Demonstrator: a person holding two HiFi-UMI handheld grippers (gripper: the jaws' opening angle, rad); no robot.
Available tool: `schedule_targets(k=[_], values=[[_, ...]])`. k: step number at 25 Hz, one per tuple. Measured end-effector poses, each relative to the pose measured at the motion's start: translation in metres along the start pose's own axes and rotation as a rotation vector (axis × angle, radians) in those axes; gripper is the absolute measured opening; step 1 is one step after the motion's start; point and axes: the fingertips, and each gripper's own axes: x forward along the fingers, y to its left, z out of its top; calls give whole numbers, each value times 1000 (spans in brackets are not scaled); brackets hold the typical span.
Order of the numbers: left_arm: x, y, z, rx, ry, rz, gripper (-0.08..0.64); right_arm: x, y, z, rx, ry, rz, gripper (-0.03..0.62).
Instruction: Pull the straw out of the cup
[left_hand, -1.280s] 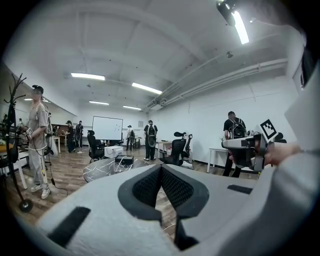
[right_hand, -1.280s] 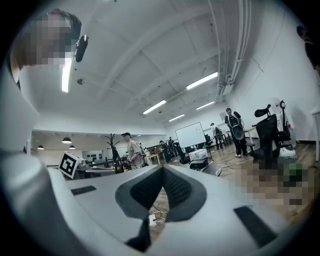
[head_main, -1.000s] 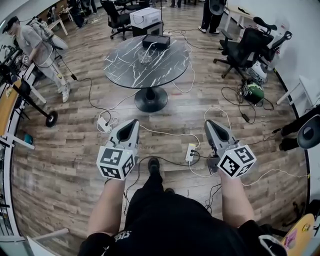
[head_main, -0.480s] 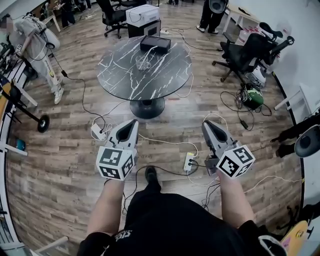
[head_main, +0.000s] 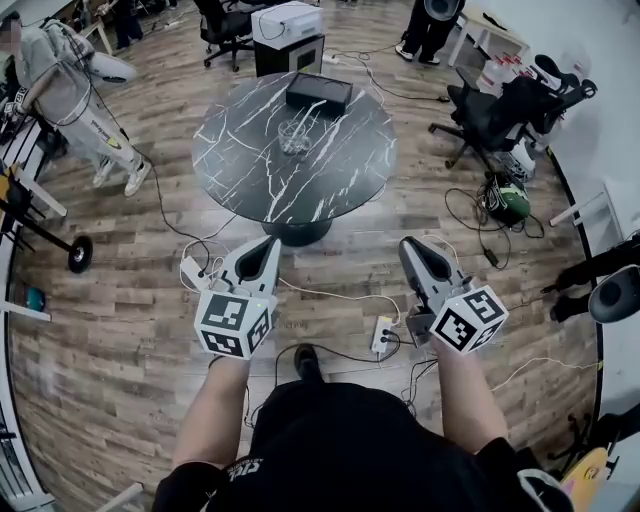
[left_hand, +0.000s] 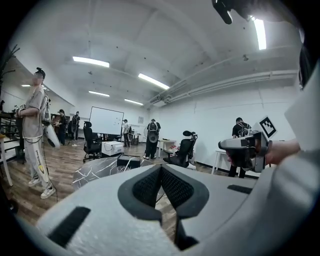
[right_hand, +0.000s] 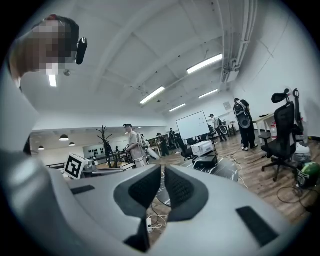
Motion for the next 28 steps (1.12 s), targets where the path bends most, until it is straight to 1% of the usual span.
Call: schedule_targets(k=[4,10,16,22,28], values=[[17,15,3,14,10,-29,9,24,-1,4,4,-4,-4,31],[40,22,4,18,24,-60,9,45,-12,0,11,6,-13,31],[71,36,6,26,36,-61,9,71,-36,3,24,2,-10,31],[123,56,6,20,61,-47,9,111,-77,10,36,8,7,31],[201,81,2,8,102,-28,9,168,-142,12,56,38,27,31]])
